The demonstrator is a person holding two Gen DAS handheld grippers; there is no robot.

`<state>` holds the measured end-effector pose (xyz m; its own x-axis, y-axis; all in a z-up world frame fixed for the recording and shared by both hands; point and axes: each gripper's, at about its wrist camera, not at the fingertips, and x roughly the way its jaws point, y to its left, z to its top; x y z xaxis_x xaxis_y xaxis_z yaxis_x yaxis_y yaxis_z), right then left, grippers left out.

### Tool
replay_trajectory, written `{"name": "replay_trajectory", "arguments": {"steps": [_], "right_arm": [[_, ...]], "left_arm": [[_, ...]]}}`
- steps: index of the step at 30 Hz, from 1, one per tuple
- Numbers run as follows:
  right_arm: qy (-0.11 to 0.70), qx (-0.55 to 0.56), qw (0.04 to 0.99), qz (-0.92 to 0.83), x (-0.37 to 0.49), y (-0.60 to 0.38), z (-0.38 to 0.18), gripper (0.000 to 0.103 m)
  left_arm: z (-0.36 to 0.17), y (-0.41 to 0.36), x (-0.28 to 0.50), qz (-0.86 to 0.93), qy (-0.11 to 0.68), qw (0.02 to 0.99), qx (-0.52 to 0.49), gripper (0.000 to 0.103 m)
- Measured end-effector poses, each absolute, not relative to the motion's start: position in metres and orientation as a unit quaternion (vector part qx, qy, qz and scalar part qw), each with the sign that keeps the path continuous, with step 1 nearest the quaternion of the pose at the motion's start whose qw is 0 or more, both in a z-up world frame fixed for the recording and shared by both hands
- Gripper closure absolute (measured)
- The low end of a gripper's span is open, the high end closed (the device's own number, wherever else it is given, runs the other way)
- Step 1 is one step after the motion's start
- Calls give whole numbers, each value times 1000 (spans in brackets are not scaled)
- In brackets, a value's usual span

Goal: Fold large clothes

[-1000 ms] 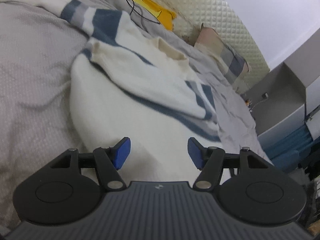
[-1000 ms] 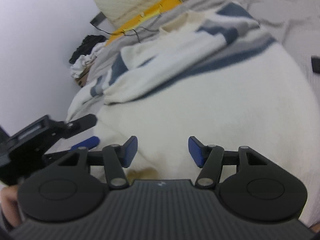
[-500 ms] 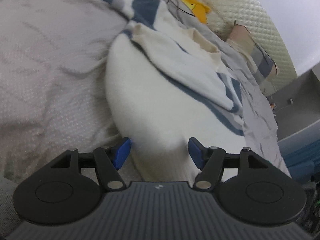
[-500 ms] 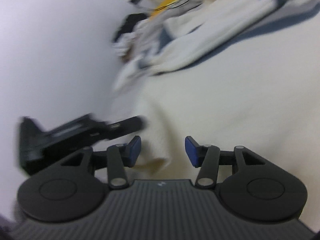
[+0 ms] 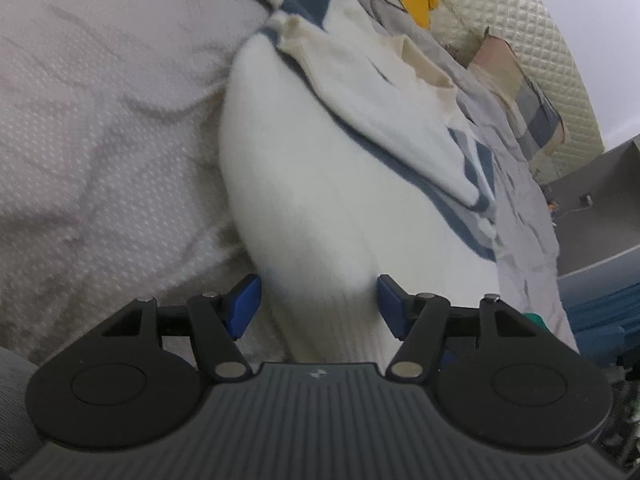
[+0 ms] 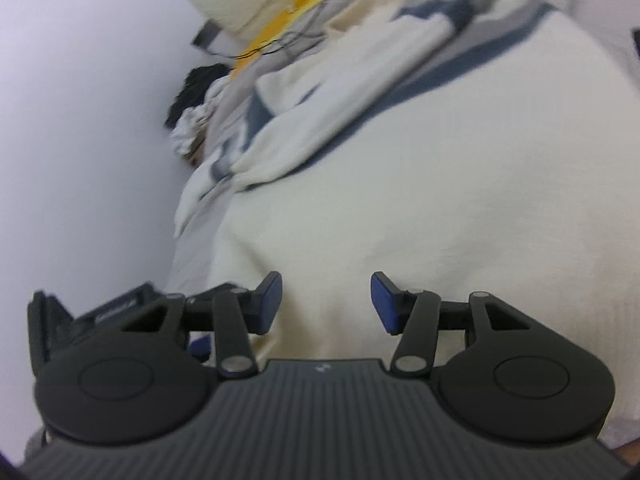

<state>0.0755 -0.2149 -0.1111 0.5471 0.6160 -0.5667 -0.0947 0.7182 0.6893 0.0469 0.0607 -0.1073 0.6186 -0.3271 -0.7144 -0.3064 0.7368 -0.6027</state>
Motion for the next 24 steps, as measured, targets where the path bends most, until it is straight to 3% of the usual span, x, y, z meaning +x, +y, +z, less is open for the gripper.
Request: {"name": "replay_trajectory", "arguments": {"steps": [2,4,7,15,24], "right_arm": [[428,301,825,213,78,-212,-113,50],[425,288,830,217,77,-208,-113,51],[424,269,834,226,76,-202,-112,51],[427,243,839,235,73,-196,-111,50],[432,214,848,222,71,-194,-110,53]], "left_arm": [[-107,59,46,-25,443,816,-369,46],[-105,59,42,-38,448,809,-380,75],[-92,66,34,-49,446,804,-390,86],[-42,95,13,-37,462,823,-328,89],[-54,86,20,-4,523,819,-237,89]]}}
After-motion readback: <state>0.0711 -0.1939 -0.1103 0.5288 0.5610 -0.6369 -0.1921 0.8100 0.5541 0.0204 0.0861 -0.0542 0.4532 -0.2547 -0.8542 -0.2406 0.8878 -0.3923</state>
